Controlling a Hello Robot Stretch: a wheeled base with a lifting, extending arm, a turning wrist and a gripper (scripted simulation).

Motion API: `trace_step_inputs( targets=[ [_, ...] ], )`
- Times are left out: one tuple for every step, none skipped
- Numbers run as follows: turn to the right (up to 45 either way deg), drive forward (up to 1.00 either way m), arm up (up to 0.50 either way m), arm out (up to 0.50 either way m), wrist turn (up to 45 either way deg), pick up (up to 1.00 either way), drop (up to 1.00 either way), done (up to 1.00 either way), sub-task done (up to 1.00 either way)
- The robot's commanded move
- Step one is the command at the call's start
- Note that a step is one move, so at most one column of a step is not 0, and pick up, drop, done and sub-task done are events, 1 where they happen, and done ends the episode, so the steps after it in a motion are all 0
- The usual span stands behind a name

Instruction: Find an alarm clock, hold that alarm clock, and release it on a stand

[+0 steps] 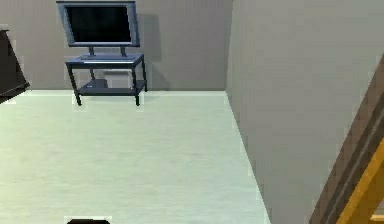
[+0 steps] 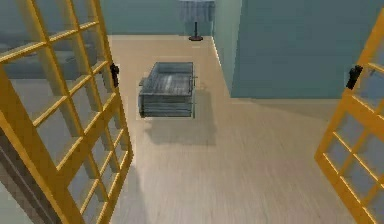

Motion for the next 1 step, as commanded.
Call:
trace_step_inputs(
  targets=[
    [0.0, 1.00, 0.00, 0.00, 0.0, 0.00, 0.00, 0.00, 0.00]
  ],
)
